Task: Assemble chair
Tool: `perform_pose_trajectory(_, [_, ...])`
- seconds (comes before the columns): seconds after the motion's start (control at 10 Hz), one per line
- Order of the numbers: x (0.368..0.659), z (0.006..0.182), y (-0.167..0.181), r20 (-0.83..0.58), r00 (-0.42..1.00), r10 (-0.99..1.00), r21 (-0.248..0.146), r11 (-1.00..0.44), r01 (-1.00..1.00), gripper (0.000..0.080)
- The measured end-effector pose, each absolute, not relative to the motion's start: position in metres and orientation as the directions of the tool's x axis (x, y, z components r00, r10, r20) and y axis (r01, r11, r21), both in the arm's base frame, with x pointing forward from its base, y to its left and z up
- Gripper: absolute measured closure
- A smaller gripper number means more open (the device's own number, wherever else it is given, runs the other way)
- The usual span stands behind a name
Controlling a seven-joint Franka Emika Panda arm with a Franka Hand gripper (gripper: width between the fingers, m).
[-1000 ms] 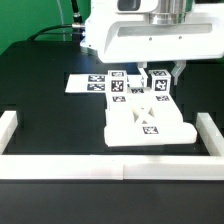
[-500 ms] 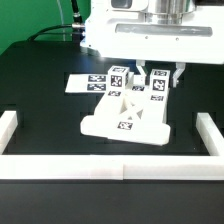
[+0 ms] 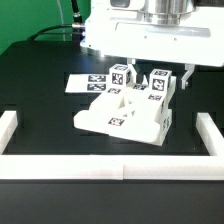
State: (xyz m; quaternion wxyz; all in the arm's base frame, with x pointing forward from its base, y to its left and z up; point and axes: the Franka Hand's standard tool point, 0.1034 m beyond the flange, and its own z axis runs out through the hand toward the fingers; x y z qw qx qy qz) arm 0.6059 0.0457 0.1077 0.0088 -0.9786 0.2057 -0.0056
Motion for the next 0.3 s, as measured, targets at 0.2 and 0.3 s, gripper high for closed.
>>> perform_pose_trajectory(0.2, [0.6059,0.1077,0.0457,0.007,0.915,-0.403,-0.02,-0.915,-0.403,0.0158])
perform_pose_trajectory(0.3, [0.6059,0.1077,0.0457,0.007,0.915,-0.403,-0.02,-0.915,-0.403,0.0152])
